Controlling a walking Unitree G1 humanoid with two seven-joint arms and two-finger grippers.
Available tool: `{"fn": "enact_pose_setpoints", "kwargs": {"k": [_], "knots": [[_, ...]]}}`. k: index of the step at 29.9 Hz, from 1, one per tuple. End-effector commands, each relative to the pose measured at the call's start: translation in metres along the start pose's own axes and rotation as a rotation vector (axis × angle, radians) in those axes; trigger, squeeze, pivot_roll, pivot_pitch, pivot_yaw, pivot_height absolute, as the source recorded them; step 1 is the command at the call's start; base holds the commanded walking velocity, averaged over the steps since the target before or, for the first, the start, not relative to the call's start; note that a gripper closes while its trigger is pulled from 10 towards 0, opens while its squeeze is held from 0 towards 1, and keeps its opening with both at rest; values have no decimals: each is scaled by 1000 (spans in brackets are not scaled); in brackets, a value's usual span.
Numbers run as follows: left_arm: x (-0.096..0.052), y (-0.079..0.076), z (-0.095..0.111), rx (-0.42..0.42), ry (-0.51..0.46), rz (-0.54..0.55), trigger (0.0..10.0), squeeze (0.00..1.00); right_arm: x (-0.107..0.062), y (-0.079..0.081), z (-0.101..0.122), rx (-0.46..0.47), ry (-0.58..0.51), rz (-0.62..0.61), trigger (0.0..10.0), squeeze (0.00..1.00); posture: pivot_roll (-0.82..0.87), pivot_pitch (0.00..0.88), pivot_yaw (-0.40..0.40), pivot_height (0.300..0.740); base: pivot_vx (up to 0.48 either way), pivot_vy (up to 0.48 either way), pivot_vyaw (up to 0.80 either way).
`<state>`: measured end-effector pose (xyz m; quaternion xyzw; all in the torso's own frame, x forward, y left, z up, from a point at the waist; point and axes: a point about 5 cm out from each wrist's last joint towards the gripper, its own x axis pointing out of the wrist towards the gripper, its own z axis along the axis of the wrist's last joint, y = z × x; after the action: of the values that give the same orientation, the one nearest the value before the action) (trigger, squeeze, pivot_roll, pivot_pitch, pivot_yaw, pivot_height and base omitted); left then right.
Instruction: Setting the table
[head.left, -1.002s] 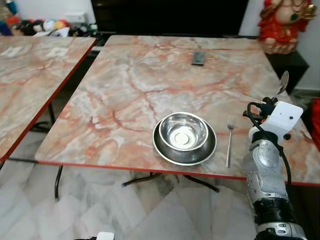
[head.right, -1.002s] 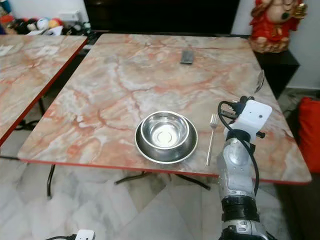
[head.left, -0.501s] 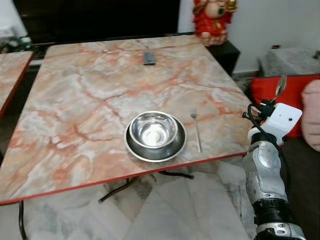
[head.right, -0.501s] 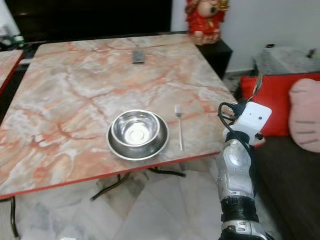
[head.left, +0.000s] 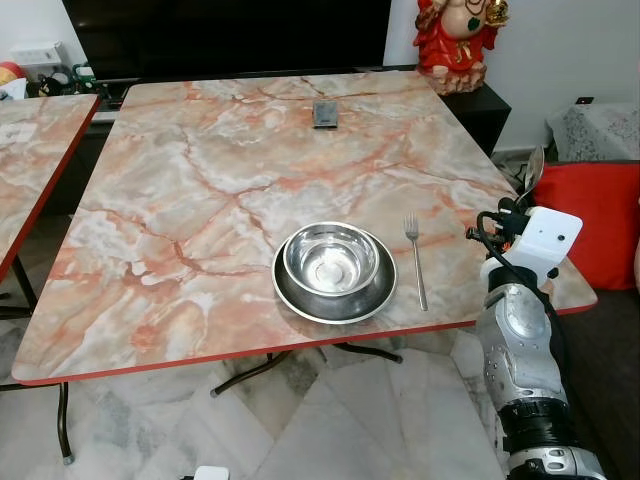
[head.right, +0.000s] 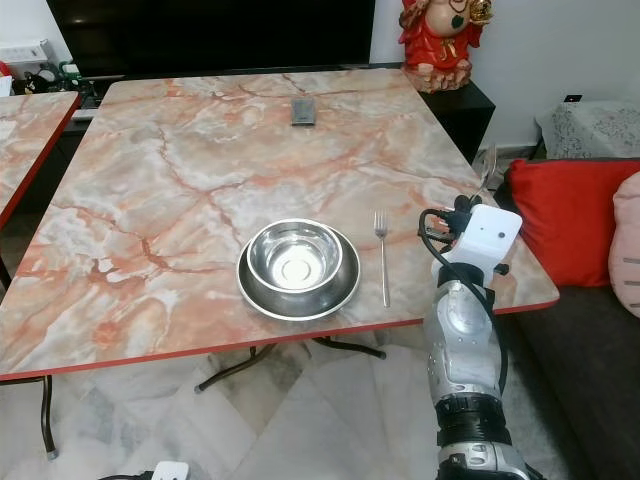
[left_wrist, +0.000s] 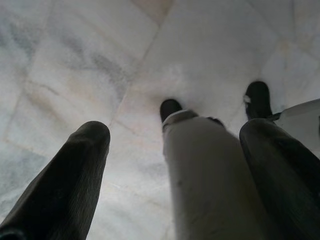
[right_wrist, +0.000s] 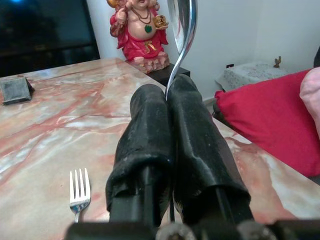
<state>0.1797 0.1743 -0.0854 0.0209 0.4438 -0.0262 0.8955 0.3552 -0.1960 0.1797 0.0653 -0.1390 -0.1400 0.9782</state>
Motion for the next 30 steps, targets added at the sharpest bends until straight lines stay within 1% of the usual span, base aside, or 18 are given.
{"fn": "enact_pose_setpoints", "kwargs": {"k": [1,7,9,10,12,16,22,30], "knots": [[-1,-5,-10,11,46,-12,10000,0,0,-1,0,8,4,0,10000,0,19,137,7,740,0,0,0],[-1,0,-7,21,49,3,10000,0,1,1,3,14,-13,26,10000,0,15,138,5,740,213,0,0],[-2,7,-7,22,45,34,10000,0,1,3,4,17,-21,38,10000,0,16,139,5,740,270,0,0],[-2,7,-7,22,45,34,10000,0,1,3,4,17,-21,38,10000,0,16,139,5,740,270,0,0],[-7,29,-13,13,44,72,10000,0,0,4,4,22,-24,51,10000,0,20,140,5,740,302,0,0],[-9,38,-15,14,37,86,10000,0,0,6,3,24,-20,59,10000,0,19,142,6,740,228,0,0],[-11,43,-17,15,36,81,10000,0,0,6,3,23,-21,59,10000,0,17,145,6,740,0,0,0],[-11,41,-17,17,37,77,10000,0,-1,-2,6,25,-50,11,10000,0,16,149,5,740,0,0,0]]}}
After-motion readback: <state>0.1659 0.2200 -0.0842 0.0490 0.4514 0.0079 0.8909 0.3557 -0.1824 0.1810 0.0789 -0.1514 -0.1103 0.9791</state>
